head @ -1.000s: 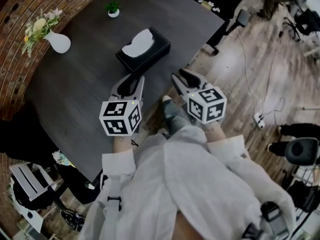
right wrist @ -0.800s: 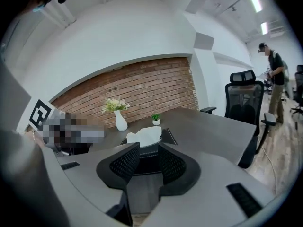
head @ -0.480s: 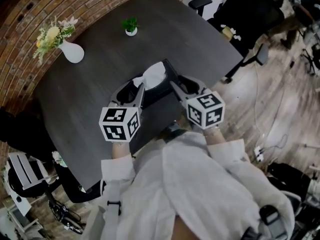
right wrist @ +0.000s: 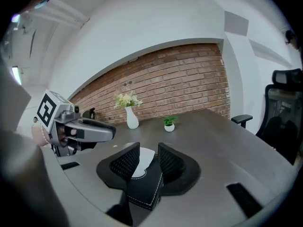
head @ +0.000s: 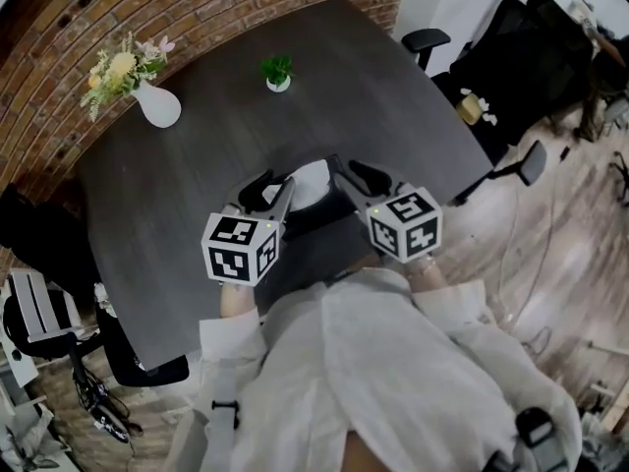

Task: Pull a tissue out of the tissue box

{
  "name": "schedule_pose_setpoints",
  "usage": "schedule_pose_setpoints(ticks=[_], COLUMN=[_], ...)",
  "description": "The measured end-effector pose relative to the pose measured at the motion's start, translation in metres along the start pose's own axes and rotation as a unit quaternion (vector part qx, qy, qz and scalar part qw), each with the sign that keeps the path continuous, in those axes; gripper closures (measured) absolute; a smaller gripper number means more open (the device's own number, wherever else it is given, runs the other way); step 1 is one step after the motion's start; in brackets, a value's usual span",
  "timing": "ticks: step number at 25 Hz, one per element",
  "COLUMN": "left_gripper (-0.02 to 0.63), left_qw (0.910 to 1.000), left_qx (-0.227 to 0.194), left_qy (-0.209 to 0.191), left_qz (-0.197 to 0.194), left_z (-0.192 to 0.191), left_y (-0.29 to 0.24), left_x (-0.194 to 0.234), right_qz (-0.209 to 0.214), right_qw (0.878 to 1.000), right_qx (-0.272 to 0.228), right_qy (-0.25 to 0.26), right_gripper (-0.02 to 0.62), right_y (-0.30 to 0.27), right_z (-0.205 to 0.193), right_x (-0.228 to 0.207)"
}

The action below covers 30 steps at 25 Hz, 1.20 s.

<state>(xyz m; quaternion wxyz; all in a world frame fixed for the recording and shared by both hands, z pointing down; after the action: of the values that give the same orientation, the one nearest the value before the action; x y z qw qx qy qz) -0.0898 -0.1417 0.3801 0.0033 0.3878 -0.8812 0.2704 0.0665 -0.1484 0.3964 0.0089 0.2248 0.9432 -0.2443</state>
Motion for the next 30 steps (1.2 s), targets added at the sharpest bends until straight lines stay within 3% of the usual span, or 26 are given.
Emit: schedule_pose_setpoints(ticks=[8, 30], left_gripper=[0.476, 0.476], left_qw=[0.9977, 0.9854], left_qx=[0.059, 0.159], left_qy=[-0.03, -0.05], left_qz=[0.013, -0.033], left_z=[-0.015, -0.034], left_y=[-0.01, -0.054], left_x=[0.002, 0.015], right_qz=[0.038, 0.034], right_qw=[0.999, 0.995], right_qx=[0.031, 0.087], right_qy=[0.001, -0.018], right_gripper=[0.479, 0.479], right_y=[-0.012, -0.035], right_z=[-0.022, -0.054], right_x=[0.001, -0.018])
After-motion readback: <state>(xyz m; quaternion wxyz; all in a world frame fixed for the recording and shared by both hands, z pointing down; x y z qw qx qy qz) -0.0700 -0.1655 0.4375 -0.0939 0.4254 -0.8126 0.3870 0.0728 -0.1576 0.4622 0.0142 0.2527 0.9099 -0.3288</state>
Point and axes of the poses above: the fingertips, and each gripper's own axes: y backward along the fingers, x to its left, z out of its top, the point moved 4 cm from there along y, backward along the fingers, and after that the axes turned 11 degrees about -z, right-handed, at the moved point
